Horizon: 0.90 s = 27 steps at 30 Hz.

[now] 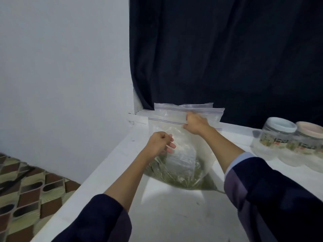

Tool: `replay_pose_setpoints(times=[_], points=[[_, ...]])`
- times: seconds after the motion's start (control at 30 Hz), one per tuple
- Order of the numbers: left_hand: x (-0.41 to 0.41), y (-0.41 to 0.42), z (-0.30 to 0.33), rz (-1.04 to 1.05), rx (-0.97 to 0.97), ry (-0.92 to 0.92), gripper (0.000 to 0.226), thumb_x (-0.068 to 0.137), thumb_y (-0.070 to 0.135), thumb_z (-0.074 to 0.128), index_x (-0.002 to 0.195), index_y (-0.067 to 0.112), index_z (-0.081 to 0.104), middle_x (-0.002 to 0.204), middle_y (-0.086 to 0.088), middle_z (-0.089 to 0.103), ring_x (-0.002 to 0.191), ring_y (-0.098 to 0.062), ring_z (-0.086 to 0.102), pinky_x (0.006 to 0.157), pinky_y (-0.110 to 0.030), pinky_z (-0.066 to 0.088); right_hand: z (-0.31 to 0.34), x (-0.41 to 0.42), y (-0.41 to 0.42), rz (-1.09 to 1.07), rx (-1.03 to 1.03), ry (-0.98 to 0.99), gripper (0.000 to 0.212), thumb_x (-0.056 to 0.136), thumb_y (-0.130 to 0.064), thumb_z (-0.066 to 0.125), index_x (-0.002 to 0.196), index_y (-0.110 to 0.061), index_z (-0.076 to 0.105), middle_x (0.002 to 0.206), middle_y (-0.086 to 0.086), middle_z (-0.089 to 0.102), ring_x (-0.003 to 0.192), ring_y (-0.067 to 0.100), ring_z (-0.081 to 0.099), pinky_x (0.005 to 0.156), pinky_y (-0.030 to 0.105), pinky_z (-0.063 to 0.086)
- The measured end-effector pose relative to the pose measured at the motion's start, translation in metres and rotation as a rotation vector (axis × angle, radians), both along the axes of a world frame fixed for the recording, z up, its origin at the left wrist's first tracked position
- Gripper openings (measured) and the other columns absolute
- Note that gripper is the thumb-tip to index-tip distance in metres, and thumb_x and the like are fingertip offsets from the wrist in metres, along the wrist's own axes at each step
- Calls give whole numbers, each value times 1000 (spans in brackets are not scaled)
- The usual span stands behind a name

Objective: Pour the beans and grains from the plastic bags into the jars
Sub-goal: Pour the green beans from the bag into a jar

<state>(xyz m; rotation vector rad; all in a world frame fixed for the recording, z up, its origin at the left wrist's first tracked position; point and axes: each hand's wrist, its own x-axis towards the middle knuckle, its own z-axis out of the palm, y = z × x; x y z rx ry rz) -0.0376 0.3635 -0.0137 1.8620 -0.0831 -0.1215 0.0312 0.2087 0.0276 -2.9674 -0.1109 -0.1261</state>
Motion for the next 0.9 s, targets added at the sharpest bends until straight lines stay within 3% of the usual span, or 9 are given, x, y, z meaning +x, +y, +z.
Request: replay_pose_setpoints(times=[0.1, 0.17, 0.23, 0.43, 0.53, 0.67, 0.77, 0.9], points=[[7, -1, -4, -42, -39, 38, 29, 102, 22, 40, 85, 4, 55, 84, -16, 68, 46, -14, 59, 45, -21, 38, 5, 4, 3, 48, 48, 132, 21, 96, -29, 55, 90, -9, 57, 89, 7, 61, 81, 24, 59, 68, 29, 41], [9, -6, -5, -69, -45, 60, 36, 103, 30, 37, 84, 5, 56, 79, -15, 69, 46, -17, 60, 46, -23, 38, 13, 2, 9, 72, 245, 274, 31, 92, -19, 61, 64, -10, 52, 56, 2, 53, 52, 18, 47, 51, 25, 37], [10, -14, -5, -33, -45, 28, 46, 102, 39, 33, 79, 8, 56, 71, -11, 68, 44, -18, 61, 45, -22, 40, 25, -8, 19, 74, 358, 381, 33, 89, -9, 61, 58, -10, 50, 44, -1, 43, 44, 15, 38, 44, 22, 34], [4, -32, 12, 125, -102, -156, 63, 102, 45, 24, 61, 7, 52, 46, -8, 55, 40, -17, 55, 44, -25, 38, 53, -42, 23, 53, 613, 294, 23, 91, -6, 54, 68, -6, 56, 50, 0, 48, 42, 9, 44, 42, 18, 39], [-3, -36, 24, 176, -86, -228, 74, 100, 52, 20, 57, 5, 57, 42, -7, 53, 43, -19, 55, 55, -29, 46, 68, -56, 17, 93, 717, 268, 18, 93, -9, 55, 78, -2, 61, 66, 8, 58, 55, 14, 55, 52, 21, 46], [-16, -39, 40, 291, -73, -309, 74, 97, 58, 18, 48, 12, 50, 49, -8, 55, 57, -27, 60, 66, -38, 52, 80, -72, 13, 152, 803, 253, 26, 95, -17, 58, 89, 6, 67, 80, 16, 59, 71, 22, 57, 61, 25, 51], [-22, -42, 57, 390, -78, -355, 67, 98, 57, 20, 55, 15, 51, 64, -7, 58, 72, -29, 61, 70, -40, 49, 94, -87, 12, 190, 888, 222, 27, 96, -16, 58, 75, 0, 62, 67, 10, 54, 57, 15, 53, 48, 18, 46], [-27, -46, 70, 412, -106, -373, 59, 100, 50, 25, 58, 17, 51, 67, -1, 56, 72, -22, 54, 68, -33, 40, 105, -98, 9, 234, 936, 195, 35, 97, -15, 55, 63, -7, 56, 54, 1, 52, 48, 10, 49, 45, 17, 42]])
